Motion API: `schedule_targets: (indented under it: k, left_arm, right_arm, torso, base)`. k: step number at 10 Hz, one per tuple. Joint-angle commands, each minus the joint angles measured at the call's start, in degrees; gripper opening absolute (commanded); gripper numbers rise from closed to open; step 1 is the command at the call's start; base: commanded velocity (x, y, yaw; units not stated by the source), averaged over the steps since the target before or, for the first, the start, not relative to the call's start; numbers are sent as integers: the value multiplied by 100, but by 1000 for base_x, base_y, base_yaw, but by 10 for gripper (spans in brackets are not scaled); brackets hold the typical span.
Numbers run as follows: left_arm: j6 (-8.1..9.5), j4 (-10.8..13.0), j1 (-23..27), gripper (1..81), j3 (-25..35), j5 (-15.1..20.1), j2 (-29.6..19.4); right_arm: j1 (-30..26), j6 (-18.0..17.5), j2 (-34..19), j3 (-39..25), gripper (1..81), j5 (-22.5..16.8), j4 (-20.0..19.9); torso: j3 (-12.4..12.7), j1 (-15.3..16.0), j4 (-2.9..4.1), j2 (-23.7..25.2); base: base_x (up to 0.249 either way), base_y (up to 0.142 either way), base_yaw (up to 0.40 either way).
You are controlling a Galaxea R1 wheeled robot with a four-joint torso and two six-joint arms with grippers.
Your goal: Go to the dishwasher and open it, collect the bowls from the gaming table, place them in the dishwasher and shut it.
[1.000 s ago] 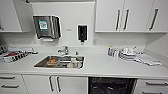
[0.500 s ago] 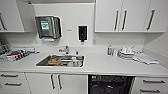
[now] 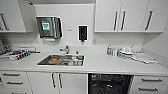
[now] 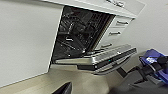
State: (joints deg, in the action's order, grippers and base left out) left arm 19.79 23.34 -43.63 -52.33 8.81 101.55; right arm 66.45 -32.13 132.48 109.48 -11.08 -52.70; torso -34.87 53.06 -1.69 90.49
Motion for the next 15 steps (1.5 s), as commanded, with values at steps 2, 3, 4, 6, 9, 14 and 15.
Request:
schedule_targets:
  k: [2, 3, 4, 6, 9, 14, 15]
  left_arm:
    - [17, 12, 185, 811, -170, 147, -30]
    - [8, 39, -88, 811, -452, 295, 120]
    - [8, 39, -326, 811, -699, 454, 261]
    - [-1, 13, -975, 811, -1383, 437, 525]
    - [17, -23, -1644, 811, -1930, 437, 789]
    - [17, -58, -2242, 811, -2816, 428, 1447]
    - [17, -58, -2312, 811, -2983, 428, 1578]
  right_arm:
    - [-601, 1184, -701, -410, 811, -447, 83]
    - [-584, 2196, -711, -542, 811, -491, 312]
    - [-541, 2993, -693, -649, 811, -562, 454]
    - [-320, 4333, -597, -737, 811, -588, 514]
    - [-128, 5824, -456, -728, 811, -1159, 858]
    - [355, 6316, 62, 211, 811, -1177, 946]
    - [426, 6412, 175, 387, 811, -1177, 955]
  torso:
    - [0, 0, 0, -2]
    - [0, 2, 0, -2]
    - [0, 0, 0, -2]
    - [0, 2, 0, -2]
    - [0, 2, 0, -2]
    - [0, -413, 0, -638]
    - [0, -507, 0, -787]
  base:
    - [0, 0, 0]
    - [0, 0, 0]
    - [0, 0, 0]
    - [0, 0, 0]
    - [0, 0, 0]
    - [0, 0, 0]
    - [0, 0, 0]
